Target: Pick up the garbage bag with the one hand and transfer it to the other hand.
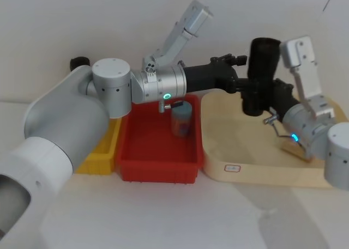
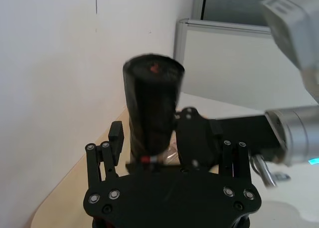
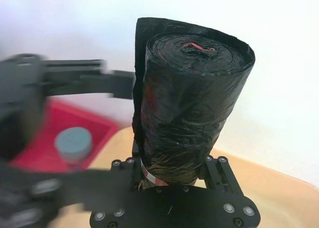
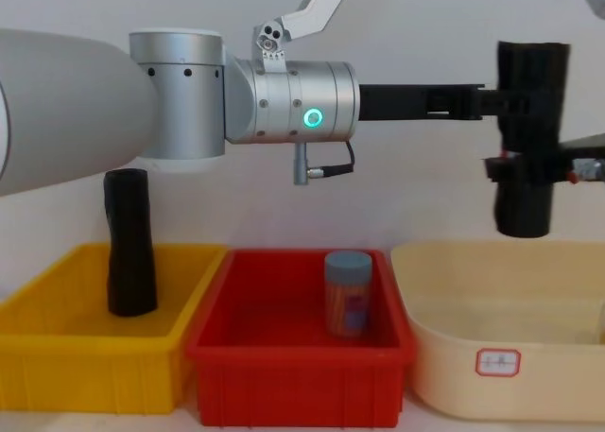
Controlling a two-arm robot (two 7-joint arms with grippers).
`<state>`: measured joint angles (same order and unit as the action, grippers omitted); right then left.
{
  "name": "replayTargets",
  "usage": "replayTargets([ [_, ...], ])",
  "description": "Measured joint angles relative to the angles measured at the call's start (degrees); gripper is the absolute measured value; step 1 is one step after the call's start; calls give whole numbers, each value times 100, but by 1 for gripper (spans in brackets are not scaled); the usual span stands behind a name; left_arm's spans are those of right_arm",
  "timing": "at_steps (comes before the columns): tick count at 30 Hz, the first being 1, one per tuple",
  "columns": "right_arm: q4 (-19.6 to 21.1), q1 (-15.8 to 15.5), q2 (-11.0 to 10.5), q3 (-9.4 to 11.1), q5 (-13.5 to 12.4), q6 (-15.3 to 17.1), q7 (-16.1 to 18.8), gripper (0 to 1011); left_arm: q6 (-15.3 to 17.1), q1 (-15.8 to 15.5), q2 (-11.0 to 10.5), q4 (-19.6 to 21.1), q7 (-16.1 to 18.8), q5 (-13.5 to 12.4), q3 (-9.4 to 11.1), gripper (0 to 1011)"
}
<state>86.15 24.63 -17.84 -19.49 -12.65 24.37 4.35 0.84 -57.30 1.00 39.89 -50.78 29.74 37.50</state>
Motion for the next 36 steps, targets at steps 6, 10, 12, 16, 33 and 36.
replayTargets([
  [6, -174, 170, 6, 217, -48, 195, -100, 572, 0, 0, 0, 0, 0, 0, 0, 1001],
  [10, -298, 290, 9, 355, -80, 331, -153, 680, 0, 0, 0, 0, 0, 0, 0, 1001],
  [12, -342, 334, 10, 403, -92, 383, -173, 732, 0, 0, 0, 0, 0, 0, 0, 1001],
  [16, -390, 382, 11, 460, -106, 434, -196, 848, 1, 0, 0, 0, 0, 0, 0, 1001],
  [33, -529, 515, 13, 606, -140, 585, -252, 1001, 1, 0, 0, 0, 0, 0, 0, 1001],
  [36, -538, 522, 13, 615, -142, 594, -256, 1001, 0, 0, 0, 0, 0, 0, 0, 1001],
])
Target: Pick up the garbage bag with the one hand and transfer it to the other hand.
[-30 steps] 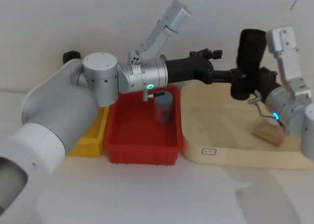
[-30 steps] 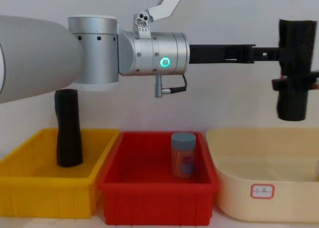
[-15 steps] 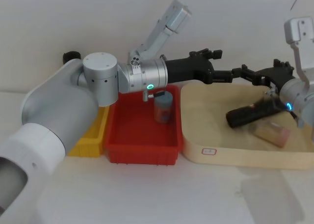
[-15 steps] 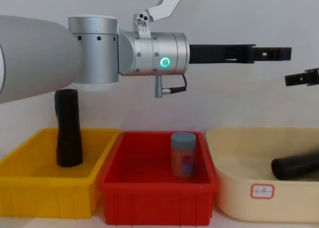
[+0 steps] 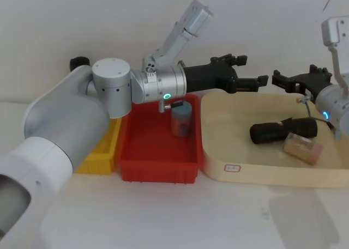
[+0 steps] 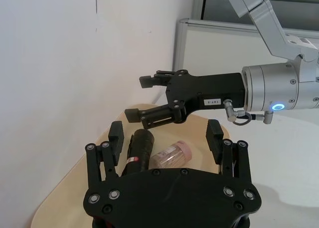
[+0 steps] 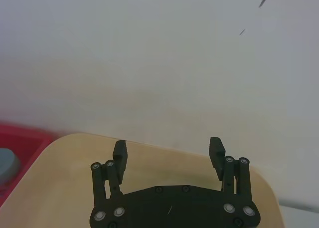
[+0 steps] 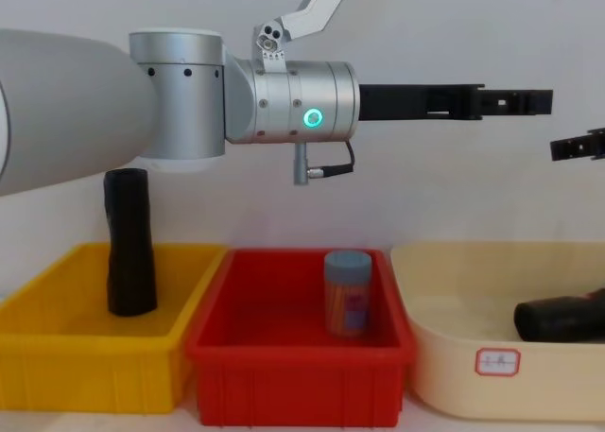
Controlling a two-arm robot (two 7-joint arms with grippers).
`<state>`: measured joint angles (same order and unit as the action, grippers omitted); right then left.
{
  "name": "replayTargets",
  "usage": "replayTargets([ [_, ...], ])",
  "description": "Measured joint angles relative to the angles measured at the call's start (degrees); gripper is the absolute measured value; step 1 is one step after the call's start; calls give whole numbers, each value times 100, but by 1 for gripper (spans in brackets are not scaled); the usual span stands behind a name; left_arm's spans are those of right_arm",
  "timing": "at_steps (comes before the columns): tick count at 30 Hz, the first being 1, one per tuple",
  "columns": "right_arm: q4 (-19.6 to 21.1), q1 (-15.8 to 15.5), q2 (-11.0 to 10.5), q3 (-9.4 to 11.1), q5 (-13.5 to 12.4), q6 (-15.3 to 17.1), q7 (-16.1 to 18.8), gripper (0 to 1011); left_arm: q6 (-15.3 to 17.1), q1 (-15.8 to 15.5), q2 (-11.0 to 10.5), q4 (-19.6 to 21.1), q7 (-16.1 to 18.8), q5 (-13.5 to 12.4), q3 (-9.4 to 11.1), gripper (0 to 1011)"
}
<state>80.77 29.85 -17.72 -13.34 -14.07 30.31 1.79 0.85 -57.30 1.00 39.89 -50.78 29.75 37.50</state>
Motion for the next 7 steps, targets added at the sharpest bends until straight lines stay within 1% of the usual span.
replayTargets([
  [7, -13, 14, 0, 18, -6, 14, -7, 1001, 0, 0, 0, 0, 0, 0, 0, 1001],
])
